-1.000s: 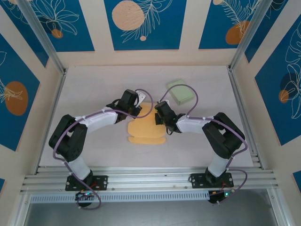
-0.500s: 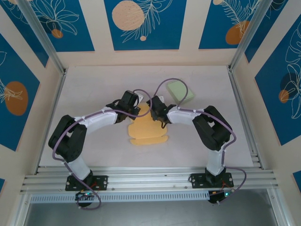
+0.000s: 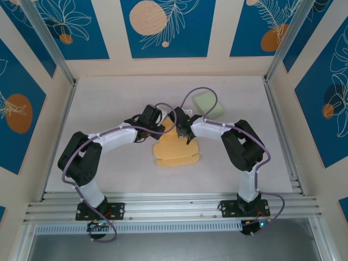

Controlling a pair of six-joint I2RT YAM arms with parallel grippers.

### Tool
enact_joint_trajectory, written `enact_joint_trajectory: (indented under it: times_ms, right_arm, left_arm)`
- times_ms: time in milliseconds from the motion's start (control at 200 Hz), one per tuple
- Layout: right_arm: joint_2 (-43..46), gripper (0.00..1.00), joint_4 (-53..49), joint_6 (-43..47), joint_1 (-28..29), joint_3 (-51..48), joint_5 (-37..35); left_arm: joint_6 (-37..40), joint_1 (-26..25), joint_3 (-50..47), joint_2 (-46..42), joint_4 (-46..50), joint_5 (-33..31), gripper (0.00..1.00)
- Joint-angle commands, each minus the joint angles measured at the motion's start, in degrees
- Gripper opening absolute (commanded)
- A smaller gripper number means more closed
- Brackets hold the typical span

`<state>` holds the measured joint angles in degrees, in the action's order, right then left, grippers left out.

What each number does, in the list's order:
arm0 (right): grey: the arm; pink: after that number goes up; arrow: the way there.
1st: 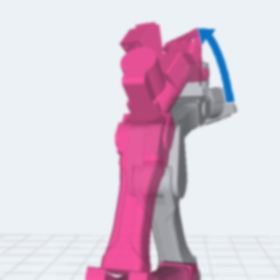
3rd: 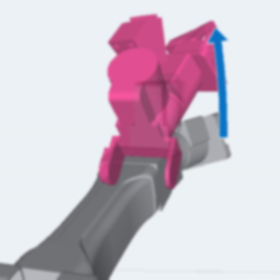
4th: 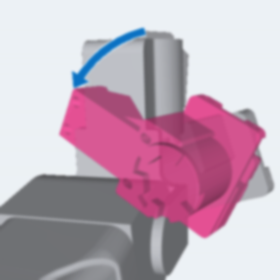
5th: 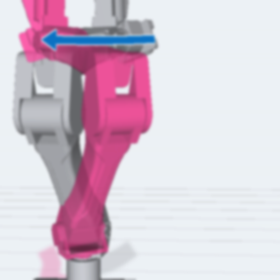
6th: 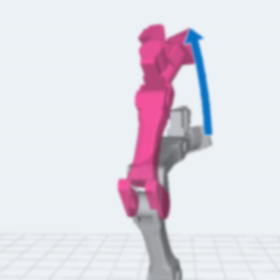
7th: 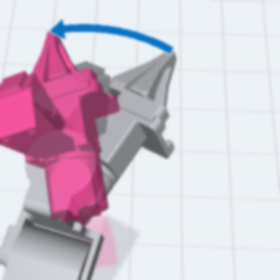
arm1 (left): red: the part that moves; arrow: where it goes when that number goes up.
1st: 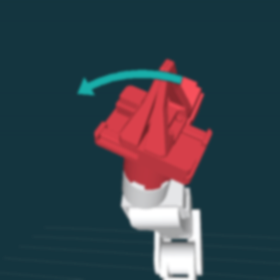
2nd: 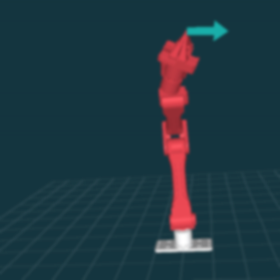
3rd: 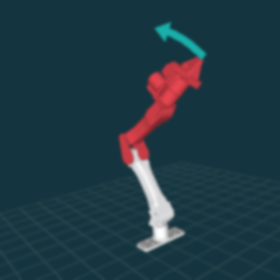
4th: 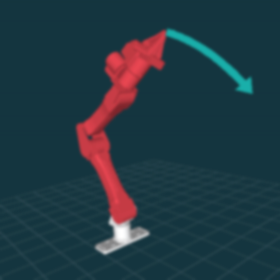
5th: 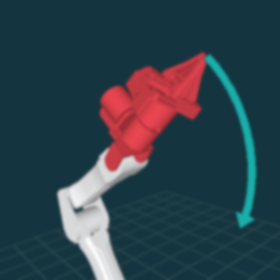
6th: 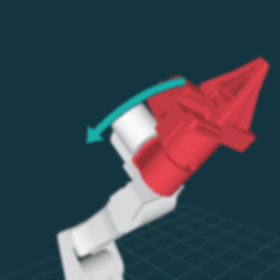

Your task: Fold the paper box

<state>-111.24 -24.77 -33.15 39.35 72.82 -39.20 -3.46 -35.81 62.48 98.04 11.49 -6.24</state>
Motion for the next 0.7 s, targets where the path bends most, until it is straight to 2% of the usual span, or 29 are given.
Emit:
enact_joint_trajectory:
  times_ms: [0,80,205,355,425,695]
  right_arm:
    - [-1.0,0.0,-8.8,-1.7,-0.6,-0.2,-0.4]
    - [-1.2,0.0,-9.5,-2.8,-0.5,0.2,0.6]
    - [-1.9,0.0,-10.3,-3.7,-0.5,0.8,1.7]
    - [-1.9,0.0,-9.9,-4.6,-0.3,0.4,3.8]
    - [-1.5,0.0,-9.3,-4.8,0.2,-0.1,4.6]
    - [-1.1,0.0,-7.9,-3.6,0.8,-0.8,6.8]
  left_arm:
    - [-7.3,-0.6,-1.3,-2.8,-1.3,5.3,0.35]
    - [-9.6,-0.7,-2.9,-2.9,-2.4,5.1,0.34]
    - [-12.2,-0.8,-5.4,-2.7,-4.2,3.7,0.25]
    - [-14.2,-1.5,-7.7,-1.9,-6.3,-0.3,0.26]
    - [-14.4,-1.5,-8.8,-1.6,-9.0,-2.5,0.31]
    - [-10.3,-1.5,-7.8,0.9,-15.5,-6.8,0.32]
